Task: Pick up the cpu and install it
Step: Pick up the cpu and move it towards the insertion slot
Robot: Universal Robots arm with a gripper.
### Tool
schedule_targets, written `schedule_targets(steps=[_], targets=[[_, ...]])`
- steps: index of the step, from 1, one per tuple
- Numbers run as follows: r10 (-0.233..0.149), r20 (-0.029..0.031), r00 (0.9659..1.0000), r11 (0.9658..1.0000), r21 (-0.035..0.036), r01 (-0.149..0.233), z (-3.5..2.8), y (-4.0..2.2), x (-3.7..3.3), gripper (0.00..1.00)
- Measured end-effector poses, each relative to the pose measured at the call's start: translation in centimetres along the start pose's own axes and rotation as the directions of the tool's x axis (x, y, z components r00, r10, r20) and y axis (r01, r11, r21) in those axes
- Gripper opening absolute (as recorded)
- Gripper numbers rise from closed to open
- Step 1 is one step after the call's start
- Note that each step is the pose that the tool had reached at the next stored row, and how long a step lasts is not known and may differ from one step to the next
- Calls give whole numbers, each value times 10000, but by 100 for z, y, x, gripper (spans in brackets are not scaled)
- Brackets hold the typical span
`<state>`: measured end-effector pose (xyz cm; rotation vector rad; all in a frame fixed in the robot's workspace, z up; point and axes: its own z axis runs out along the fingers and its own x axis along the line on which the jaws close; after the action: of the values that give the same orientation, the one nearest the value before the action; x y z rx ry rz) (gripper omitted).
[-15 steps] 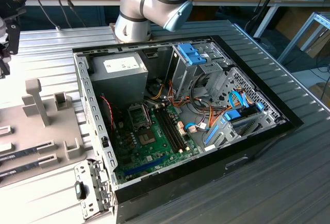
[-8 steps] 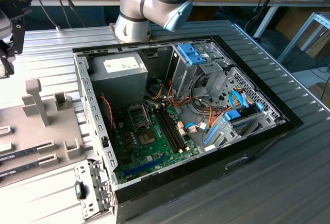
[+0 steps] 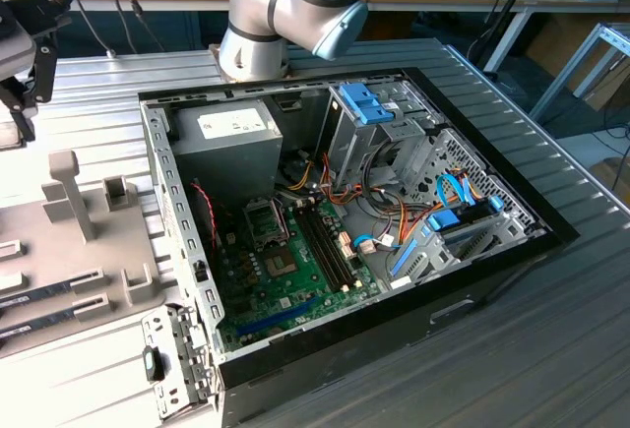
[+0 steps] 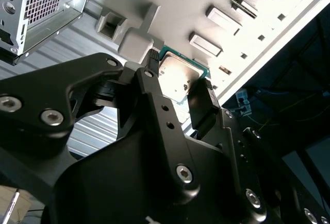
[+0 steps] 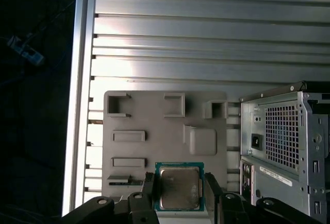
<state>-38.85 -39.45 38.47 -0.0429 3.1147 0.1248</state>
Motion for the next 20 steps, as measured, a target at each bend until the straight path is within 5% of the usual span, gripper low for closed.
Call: schedule_targets(steps=[20], targets=[[0, 0, 10000, 10000, 0, 0, 3, -4, -137, 47]])
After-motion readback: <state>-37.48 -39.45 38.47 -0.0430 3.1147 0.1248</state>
